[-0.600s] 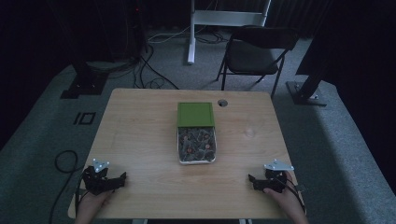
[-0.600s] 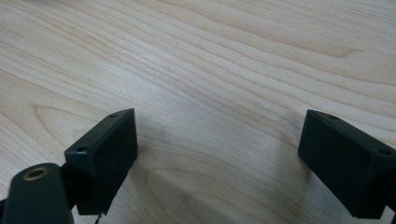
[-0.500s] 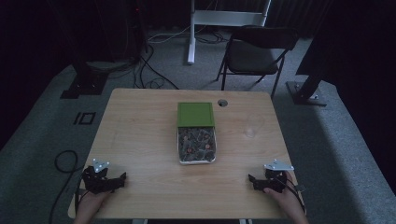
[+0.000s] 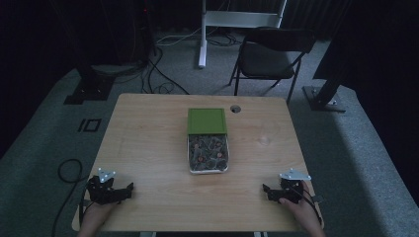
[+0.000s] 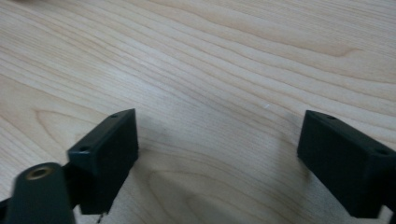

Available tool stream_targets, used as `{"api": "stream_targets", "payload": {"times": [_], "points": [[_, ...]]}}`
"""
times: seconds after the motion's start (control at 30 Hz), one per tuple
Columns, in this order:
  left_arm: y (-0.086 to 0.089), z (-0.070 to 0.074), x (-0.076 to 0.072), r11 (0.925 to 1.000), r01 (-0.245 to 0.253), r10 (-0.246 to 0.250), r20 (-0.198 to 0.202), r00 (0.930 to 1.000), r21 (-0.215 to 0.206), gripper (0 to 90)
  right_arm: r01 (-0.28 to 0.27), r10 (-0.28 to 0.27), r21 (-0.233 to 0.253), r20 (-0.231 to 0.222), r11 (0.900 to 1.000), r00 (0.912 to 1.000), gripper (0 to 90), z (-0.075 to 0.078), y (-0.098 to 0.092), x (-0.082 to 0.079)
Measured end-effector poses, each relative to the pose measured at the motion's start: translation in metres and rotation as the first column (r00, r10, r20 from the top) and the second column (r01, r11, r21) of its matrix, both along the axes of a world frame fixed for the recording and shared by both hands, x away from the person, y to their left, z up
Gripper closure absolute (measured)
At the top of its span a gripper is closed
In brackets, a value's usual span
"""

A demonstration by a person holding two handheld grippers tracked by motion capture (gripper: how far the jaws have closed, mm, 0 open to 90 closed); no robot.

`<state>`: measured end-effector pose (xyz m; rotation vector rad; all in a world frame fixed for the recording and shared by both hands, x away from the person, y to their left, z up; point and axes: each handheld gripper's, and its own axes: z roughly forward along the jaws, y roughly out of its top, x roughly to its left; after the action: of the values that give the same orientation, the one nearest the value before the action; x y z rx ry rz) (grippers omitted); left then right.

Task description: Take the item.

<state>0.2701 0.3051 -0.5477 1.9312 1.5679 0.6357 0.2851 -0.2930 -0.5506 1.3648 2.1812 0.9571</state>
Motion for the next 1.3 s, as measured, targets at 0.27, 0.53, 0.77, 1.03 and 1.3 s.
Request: {"api": "stream_targets", "payload": {"times": [0.27, 0.53, 0.77, 1.03, 1.3], "points": [[0.000, 0.000, 0.000, 1.0000, 0.000, 0.000, 0.000, 1.0000, 0.001, 0.2, 0.006, -0.007, 0.020, 0.025, 1.000, 0.9997, 13.3, 0.013, 0.002, 0.001], [0.000, 0.000, 0.000, 1.0000, 0.000, 0.000, 0.000, 1.0000, 0.000, 0.2, 0.009, -0.011, 0.042, 0.041, 0.999, 0.9991, 13.0, 0.025, 0.002, 0.001], [0.000, 0.000, 0.000, 1.0000, 0.000, 0.000, 0.000, 1.0000, 0.000, 0.2, -0.009, 0.004, 0.058, 0.072, 0.998, 0.9974, 13.1, 0.041, 0.006, 0.000], [0.000, 0.000, 0.000, 1.0000, 0.000, 0.000, -0.001, 1.0000, 0.001, 0.2, -0.023, 0.017, 0.083, 0.079, 0.996, 0.9967, 13.0, 0.053, 0.015, 0.002], [0.000, 0.000, 0.000, 1.0000, -0.001, 0.001, 0.001, 1.0000, -0.002, 0.2, -0.060, 0.051, 0.083, 0.105, 0.995, 0.9932, 13.1, 0.069, 0.028, 0.008]]}}
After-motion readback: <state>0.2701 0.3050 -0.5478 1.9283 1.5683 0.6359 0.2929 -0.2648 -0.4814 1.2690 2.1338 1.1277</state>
